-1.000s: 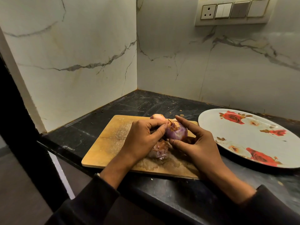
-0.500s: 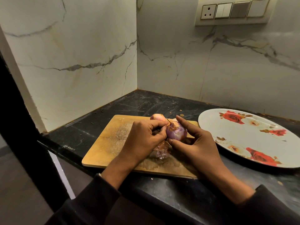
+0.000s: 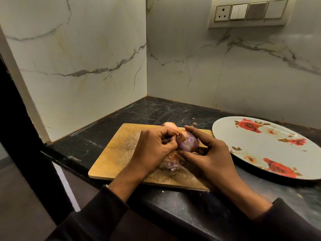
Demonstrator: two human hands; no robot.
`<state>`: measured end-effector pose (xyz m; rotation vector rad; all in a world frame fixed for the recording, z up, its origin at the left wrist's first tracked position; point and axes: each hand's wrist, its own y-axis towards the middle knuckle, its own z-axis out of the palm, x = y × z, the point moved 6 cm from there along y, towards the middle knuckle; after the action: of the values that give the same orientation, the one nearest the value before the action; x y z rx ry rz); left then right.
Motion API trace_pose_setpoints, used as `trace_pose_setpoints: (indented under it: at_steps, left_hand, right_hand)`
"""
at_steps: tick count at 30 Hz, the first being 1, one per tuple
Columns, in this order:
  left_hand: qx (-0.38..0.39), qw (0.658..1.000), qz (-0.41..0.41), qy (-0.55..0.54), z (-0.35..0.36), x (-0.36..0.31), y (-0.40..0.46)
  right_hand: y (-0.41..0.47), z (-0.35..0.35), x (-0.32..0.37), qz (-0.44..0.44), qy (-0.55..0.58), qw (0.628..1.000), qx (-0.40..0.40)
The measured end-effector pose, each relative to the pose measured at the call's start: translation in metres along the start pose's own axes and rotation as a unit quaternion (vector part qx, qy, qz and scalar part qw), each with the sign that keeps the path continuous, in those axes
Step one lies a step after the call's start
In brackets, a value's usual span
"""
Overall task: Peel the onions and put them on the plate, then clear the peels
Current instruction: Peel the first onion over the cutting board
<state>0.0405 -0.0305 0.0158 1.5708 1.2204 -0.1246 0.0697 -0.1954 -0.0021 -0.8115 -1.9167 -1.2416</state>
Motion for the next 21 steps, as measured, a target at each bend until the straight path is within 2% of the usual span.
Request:
trace_pose_setpoints:
  at_steps: [6, 13, 16, 21]
  left_hand:
    - [0.002, 0.999, -0.027, -0.019, -0.002, 0.000, 0.000]
    - [0.048, 0.983, -0.105, -0.142, 0.006, 0.006, 0.001]
    - [0.066, 0.969, -0.132, -0.198, 0.009, 0.008, 0.001]
    - [0.053, 0.970, -0.130, -0.198, 0.005, 0.008, 0.001]
  right_hand:
    - [0.000, 0.000, -0.003, 0.011, 0.050, 0.999, 0.008]
    - [0.002, 0.000, -0.010, 0.031, 0.130, 0.991, 0.014]
    - [0.002, -0.002, -0.008, 0.021, 0.121, 0.992, 0.008]
    - [0.002, -0.003, -0.006, 0.005, 0.101, 0.995, 0.009]
